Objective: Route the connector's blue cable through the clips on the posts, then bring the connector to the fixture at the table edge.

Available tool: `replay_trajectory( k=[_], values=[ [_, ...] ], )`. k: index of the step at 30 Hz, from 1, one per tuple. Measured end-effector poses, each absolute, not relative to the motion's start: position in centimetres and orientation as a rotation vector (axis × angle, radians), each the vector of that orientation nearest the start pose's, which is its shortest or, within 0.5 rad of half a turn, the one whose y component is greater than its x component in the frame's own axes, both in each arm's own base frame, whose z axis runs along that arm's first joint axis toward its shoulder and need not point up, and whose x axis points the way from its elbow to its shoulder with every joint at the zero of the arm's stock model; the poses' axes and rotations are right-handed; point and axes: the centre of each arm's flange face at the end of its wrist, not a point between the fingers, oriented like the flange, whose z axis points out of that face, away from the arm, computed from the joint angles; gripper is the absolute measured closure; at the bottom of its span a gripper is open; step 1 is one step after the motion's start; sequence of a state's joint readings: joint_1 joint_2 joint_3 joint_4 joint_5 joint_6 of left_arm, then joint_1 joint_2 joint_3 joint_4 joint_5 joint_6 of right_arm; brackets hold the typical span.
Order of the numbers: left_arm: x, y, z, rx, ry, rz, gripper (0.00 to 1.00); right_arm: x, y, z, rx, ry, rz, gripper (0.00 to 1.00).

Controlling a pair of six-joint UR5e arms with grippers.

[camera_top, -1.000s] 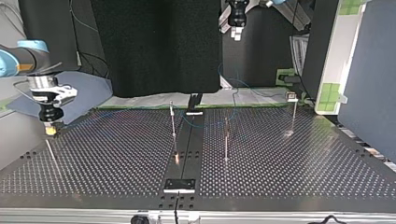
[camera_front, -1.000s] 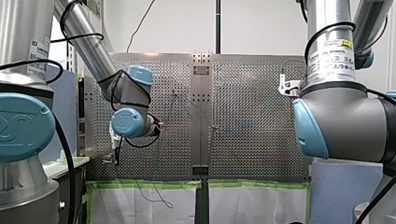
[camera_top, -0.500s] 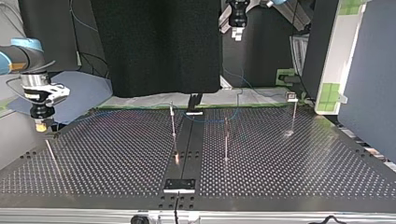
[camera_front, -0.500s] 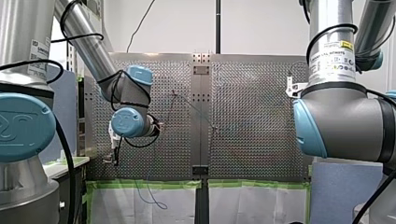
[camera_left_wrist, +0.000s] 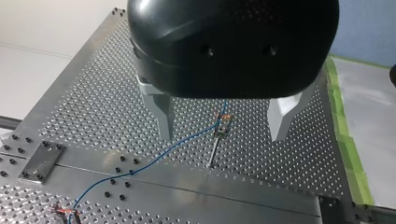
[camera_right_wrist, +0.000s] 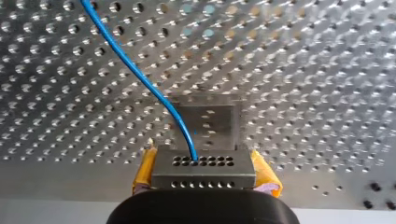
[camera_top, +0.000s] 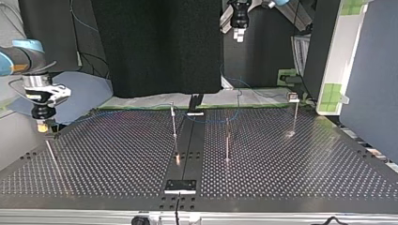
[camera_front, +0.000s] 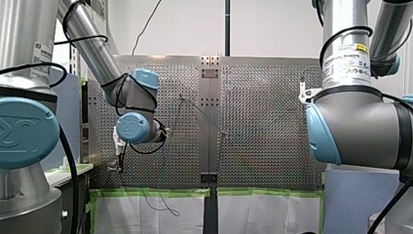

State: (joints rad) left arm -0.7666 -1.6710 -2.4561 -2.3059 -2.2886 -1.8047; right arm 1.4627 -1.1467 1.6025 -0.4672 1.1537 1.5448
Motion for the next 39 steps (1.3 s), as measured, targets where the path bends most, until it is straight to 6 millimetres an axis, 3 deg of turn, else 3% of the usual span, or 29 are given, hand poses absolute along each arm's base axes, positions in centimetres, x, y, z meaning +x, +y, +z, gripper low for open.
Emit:
replay_trajectory(
  k=[13,39],
  values=[
    [18.4,-26.9,14.9,-0.077,1.685,-0.129,0.00,11.4,-64.7,26.7,1.461,-0.972,1.435,1.00],
    [18.4,-26.7,14.8,-0.073,1.691,-0.117,0.00,11.7,-65.8,27.8,1.434,-0.952,1.479,1.00]
  ],
)
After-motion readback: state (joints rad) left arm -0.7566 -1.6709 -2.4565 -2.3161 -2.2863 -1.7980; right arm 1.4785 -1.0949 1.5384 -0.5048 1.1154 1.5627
